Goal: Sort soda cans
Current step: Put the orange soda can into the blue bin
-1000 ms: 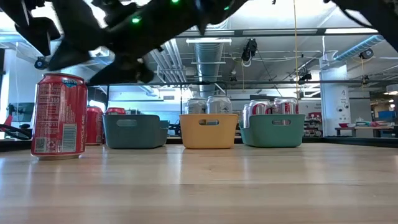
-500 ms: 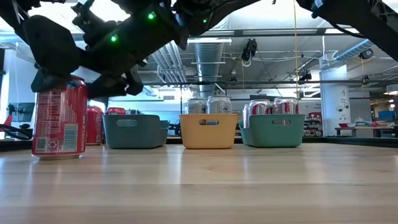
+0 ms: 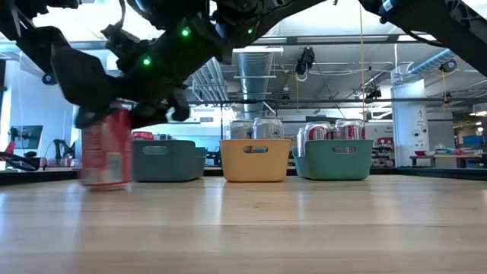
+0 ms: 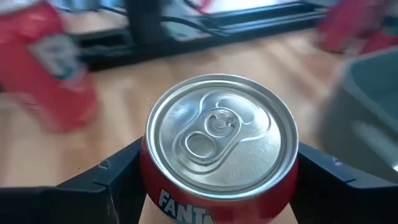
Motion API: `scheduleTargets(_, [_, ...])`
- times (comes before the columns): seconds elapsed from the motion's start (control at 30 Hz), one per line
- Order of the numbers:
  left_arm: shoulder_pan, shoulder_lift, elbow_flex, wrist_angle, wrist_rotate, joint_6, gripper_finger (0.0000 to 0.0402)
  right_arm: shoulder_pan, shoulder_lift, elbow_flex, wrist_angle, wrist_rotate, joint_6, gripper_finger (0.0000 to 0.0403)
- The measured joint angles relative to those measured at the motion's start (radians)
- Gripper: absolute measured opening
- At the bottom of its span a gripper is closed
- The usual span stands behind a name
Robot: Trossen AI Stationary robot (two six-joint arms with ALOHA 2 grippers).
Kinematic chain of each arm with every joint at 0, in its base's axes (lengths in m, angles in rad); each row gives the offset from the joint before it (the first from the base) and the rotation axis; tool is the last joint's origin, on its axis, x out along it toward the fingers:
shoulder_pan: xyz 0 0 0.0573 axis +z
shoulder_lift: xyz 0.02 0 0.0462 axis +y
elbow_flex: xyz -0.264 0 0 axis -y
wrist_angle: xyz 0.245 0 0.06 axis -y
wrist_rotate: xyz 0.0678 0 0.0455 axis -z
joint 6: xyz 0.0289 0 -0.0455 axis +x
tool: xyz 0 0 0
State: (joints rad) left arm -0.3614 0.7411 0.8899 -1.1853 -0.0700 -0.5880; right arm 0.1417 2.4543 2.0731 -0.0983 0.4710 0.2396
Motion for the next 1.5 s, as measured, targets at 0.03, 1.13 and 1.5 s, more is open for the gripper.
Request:
scheduleTargets(0.03, [0.000,-0.004,-0.003,-0.001,0.002,0.000,0.0329,0.000,-0.006,0.000,-0.027,0.037,-0.001,0.0289])
scheduleTargets(1.13, [0.000,-0.030,-0.298,0.374,-0.292,-0.233,0.0345,0.071,-0.362,0.016,-0.513,0.208,0.102,0.0381])
scheduleTargets(1.5, [0.006,0.131,-0.363,0.559,-0.450,-0.276,0.0346,0.147,-0.422,0.014,-0.728,0.323,0.341,0.0382])
